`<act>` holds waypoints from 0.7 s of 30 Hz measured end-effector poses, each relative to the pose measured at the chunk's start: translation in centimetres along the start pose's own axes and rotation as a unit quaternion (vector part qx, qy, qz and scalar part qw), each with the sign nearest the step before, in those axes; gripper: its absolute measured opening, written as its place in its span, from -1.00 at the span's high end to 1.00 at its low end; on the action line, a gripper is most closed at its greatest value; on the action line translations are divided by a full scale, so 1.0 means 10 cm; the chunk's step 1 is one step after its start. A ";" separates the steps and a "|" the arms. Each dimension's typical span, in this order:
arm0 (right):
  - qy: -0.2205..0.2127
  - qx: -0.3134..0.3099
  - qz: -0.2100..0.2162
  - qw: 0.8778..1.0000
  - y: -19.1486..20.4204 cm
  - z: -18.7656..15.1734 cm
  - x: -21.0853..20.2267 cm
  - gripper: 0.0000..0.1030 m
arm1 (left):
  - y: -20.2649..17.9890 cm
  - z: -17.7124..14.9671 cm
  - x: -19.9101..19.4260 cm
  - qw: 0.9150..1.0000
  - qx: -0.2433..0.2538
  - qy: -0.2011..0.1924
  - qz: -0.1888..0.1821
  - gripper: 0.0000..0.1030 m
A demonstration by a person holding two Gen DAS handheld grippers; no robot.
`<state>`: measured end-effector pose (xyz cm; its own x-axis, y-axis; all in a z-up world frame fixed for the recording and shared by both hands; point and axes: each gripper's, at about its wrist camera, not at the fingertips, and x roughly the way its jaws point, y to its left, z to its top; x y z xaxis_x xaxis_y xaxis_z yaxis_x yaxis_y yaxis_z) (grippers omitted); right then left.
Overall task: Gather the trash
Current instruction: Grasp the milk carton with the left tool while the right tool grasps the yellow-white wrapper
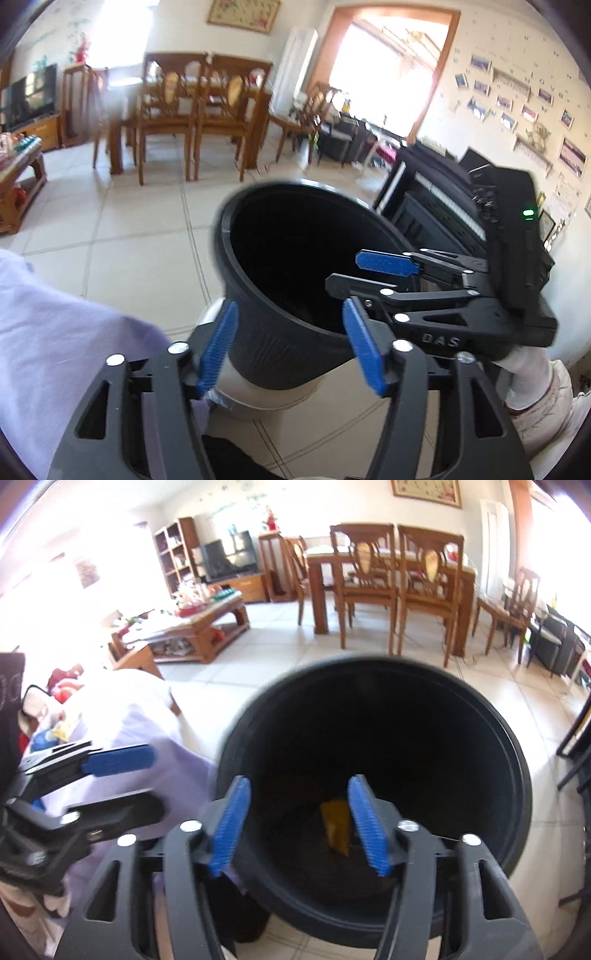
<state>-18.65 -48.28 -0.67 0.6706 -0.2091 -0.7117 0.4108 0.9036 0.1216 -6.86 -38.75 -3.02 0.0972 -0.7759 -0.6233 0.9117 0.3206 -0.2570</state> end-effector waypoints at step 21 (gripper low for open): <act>0.002 -0.151 0.155 0.976 2.74 0.35 0.41 -0.55 | 1.48 -1.04 -2.37 0.949 -0.134 -0.120 0.260 -0.86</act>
<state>-2.51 -25.72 2.16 0.7310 0.0935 -0.6759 -0.0131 0.9923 0.1231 0.16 -10.03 0.29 0.6229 -0.5662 -0.5399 0.5849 0.7953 -0.1592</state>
